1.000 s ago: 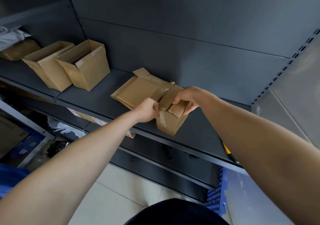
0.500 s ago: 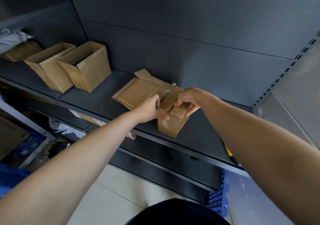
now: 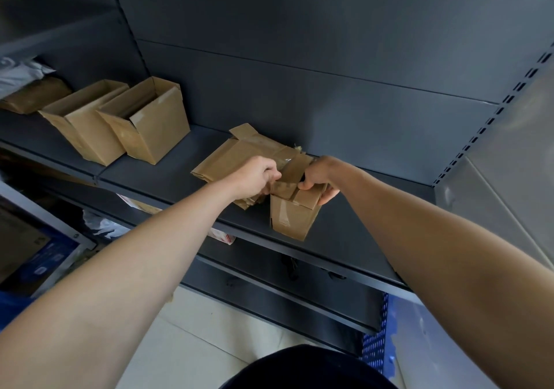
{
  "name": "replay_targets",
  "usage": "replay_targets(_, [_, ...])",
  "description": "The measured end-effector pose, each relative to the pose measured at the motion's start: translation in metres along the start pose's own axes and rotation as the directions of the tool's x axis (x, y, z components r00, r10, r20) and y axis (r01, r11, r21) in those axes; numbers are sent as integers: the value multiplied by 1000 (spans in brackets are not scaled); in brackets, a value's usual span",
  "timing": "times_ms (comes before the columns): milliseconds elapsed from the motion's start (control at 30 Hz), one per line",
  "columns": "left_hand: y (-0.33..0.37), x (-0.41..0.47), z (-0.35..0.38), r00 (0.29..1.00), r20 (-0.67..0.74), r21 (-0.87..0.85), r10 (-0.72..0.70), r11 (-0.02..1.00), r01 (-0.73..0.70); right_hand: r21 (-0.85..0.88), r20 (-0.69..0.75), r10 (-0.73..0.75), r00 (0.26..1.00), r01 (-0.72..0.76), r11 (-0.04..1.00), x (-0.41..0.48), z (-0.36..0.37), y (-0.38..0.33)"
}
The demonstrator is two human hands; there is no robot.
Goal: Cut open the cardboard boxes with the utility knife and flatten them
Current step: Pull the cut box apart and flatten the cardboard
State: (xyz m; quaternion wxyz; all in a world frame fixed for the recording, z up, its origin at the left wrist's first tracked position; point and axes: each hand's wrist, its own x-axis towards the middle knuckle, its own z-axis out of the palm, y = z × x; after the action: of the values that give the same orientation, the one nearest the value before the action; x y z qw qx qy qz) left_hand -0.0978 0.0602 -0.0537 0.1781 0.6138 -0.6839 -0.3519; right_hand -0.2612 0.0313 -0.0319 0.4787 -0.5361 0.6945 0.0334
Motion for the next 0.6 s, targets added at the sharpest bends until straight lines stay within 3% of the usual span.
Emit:
replay_targets(167, [8,13,8,974,-223,145,-42,987,76,-70,13,11,1000,-10,998,2,3,-3])
replay_targets(200, [12,15,8,967,-236,97,-93,988,119,-77,14,14,1000,-13,997,2,4,-4])
replay_targets(267, [21,22,6,940,-246,-179,-238,964,198,-98,18,18,1000,-16,995,3,5,-4])
replay_targets(367, [33,32,-10,881,-220,-688,-419,707,164,-137,21,10,1000,-8,991,3,6,-5])
replay_targets(500, [42,35,-30,908,-232,-837,-350,547,-3,-172,8,-30,1000,31,985,2,3,-4])
replay_targets(600, [55,33,-50,871,-325,-923,-367,326,-207,-232,-18,-74,997,68,970,3,3,-2])
